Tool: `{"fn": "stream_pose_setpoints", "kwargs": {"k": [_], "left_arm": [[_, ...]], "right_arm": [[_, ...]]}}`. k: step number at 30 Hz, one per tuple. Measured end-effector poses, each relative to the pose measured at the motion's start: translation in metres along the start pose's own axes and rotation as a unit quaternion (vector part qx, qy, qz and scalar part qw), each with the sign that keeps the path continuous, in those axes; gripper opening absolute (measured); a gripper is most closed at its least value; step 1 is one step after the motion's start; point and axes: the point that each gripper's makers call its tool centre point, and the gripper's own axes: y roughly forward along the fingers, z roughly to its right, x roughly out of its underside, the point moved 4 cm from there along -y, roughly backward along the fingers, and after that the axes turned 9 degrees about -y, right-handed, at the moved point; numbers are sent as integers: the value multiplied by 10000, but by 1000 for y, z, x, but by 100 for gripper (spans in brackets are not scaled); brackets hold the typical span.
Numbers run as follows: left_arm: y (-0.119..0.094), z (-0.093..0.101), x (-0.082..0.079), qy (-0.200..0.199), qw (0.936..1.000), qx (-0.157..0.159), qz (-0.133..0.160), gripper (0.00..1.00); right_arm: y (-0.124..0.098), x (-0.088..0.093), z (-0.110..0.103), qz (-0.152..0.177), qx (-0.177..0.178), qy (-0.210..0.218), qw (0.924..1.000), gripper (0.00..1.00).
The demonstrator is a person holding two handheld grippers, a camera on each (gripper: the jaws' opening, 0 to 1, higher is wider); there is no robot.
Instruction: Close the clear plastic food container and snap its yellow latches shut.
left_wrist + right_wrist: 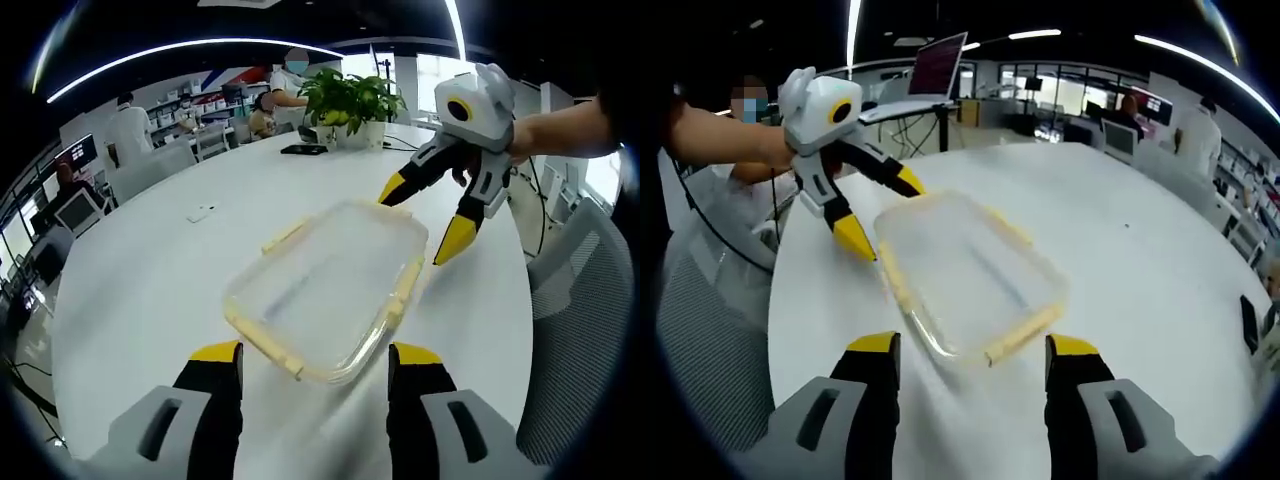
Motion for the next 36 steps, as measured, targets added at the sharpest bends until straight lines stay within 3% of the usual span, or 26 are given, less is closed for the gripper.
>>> {"fn": "stream_pose_setpoints", "kwargs": {"k": [9,16,36], "left_arm": [[-21,11,2,-184,9997,-58,171,67],[-36,21,6,-249,9992,-99,288,70],[-84,52,39,-400,9977,-310,454,80]], "right_arm": [[-16,-2,-11,160,201,21,9997,62],[-31,1,-22,284,345,59,9990,65],[-84,31,-49,379,871,342,9949,79]]}}
